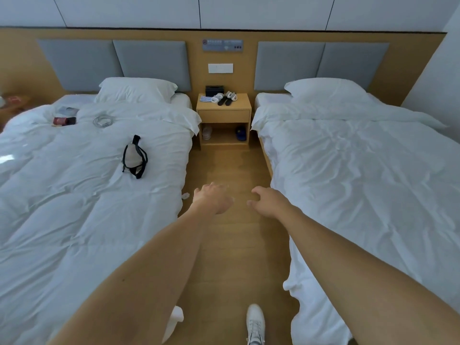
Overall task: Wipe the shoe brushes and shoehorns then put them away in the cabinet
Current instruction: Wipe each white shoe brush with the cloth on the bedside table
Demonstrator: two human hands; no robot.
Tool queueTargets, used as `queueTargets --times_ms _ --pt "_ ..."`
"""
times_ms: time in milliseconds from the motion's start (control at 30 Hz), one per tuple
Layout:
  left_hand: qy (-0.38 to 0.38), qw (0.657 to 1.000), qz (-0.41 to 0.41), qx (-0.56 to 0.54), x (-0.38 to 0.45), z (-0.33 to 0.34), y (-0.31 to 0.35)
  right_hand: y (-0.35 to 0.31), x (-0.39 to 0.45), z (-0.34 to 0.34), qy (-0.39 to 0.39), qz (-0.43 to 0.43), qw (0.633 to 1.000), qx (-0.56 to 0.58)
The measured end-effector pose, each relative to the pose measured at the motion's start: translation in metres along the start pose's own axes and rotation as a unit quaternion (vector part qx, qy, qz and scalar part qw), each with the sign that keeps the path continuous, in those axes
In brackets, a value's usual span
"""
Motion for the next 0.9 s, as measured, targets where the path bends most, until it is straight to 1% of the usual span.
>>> queueTargets --times_ms 267,533,700,900 --pt "0.006 0.999 -0.033 -0.010 0.110 -0.038 0.027 0.018 0.113 -0.043 -0.030 -0.028 0.999 0.005" --pt "-0.006 0.999 -0.045 -0.025 0.192 -0.056 0.051 0.041 0.199 -0.081 -0.032 -0.032 0.999 0.003" --pt "-0.007 0.999 -0.036 -0.027 0.247 -0.071 0.056 0.043 0.254 -0.097 -0.024 -0.027 0.999 0.002" --pt "-0.009 0.999 -0.002 -0.036 0.325 -0.086 0.053 0.039 0.332 -0.107 -0.023 -0.012 1.000 -0.003"
Point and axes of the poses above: each hand's wrist, its own x-axis towards the middle knuckle, its own z-axis out of the palm, y = z × x, the point moved 7 cm from there along x, towards the middle knuckle, and after that the axes turned 2 degrees about -z, right-handed, at the moved point
